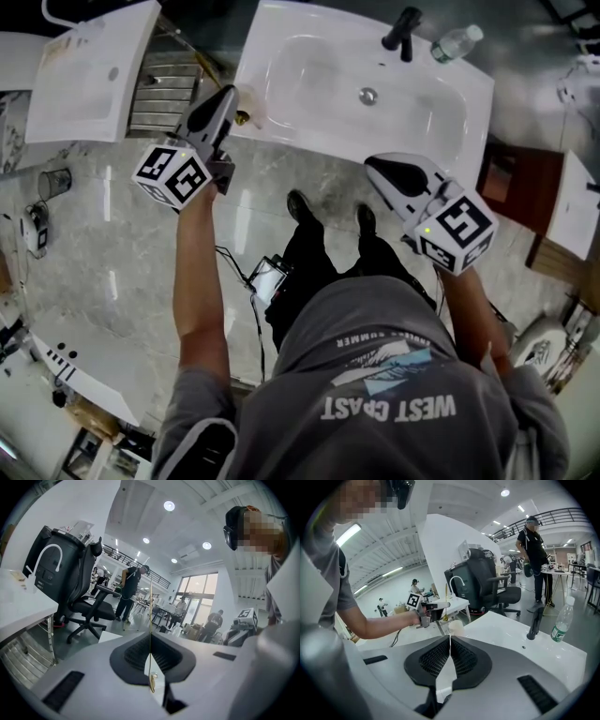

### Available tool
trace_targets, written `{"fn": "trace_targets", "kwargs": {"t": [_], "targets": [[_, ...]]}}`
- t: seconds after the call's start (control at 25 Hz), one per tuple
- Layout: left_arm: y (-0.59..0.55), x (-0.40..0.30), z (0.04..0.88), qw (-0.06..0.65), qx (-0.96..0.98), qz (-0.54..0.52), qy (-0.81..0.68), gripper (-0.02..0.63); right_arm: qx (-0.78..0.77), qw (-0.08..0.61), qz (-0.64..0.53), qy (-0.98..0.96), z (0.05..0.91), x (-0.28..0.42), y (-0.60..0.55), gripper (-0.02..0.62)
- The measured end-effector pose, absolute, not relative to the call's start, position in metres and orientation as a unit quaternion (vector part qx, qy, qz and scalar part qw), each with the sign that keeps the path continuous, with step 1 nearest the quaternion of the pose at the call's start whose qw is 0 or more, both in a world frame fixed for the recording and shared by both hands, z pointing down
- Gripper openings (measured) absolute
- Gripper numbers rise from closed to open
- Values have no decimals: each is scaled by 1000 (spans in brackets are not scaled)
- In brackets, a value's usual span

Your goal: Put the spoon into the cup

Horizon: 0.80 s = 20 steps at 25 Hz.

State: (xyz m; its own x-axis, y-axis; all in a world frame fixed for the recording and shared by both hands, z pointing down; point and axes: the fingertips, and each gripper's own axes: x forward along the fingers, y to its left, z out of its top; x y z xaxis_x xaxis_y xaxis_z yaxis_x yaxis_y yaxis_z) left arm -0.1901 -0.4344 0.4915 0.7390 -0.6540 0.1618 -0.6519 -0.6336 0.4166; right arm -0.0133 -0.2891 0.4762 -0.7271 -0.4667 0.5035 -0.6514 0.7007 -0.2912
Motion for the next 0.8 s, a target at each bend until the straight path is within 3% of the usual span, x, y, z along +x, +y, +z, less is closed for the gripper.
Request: {"fn": "trace_targets", "kwargs": {"t": [0.8], "targets": [[-447,-203,541,215,896,16,-388,3,303,218,259,-891,506,-27,-276,32]]}}
